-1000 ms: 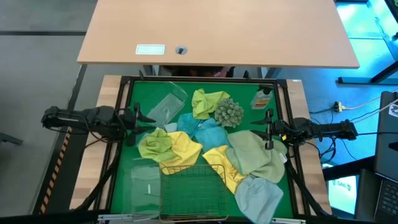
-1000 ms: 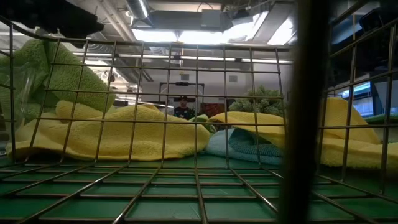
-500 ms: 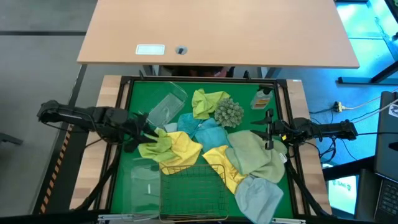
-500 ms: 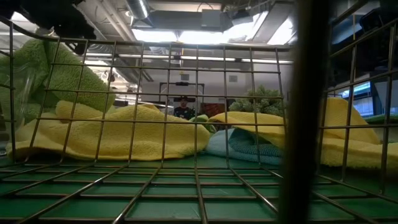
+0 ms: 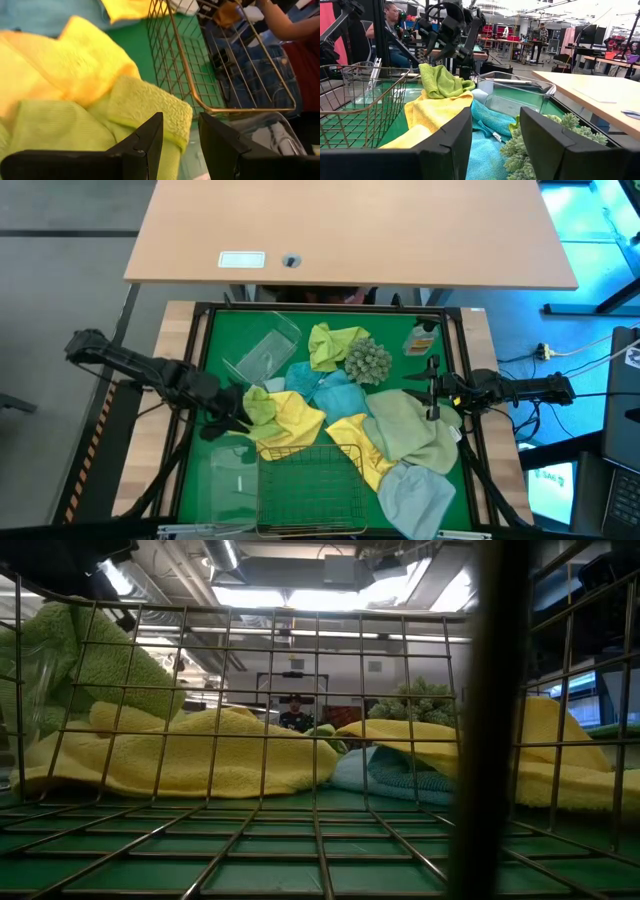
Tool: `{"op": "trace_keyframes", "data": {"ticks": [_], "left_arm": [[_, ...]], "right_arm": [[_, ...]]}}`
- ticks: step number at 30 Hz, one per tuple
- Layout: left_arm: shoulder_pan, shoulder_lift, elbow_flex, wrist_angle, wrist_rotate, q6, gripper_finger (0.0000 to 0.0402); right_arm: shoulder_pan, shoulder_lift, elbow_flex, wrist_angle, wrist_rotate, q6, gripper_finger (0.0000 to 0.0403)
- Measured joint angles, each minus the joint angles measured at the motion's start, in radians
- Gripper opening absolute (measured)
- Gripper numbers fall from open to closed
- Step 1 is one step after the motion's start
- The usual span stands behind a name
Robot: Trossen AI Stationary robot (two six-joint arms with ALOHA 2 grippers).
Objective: Sort microfiber towel by color & place in baskets
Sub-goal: Put the bottom yellow green microfiber towel into the top transparent bin
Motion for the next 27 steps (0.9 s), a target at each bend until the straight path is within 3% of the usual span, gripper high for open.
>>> {"op": "trace_keyframes", "data": {"ticks": [10,27], "left_arm": [[-0.026,0.020,0.000,-0.008,-0.004,-0.034,0.0119],[-0.026,0.020,0.000,-0.084,-0.003,-0.238,0.0119]], "right_arm": [[0.000,0.000,0.000,0.000,0.000,0.000,0.0167],[0.000,0.000,0.000,0.000,0.000,0.000,0.0167]]}}
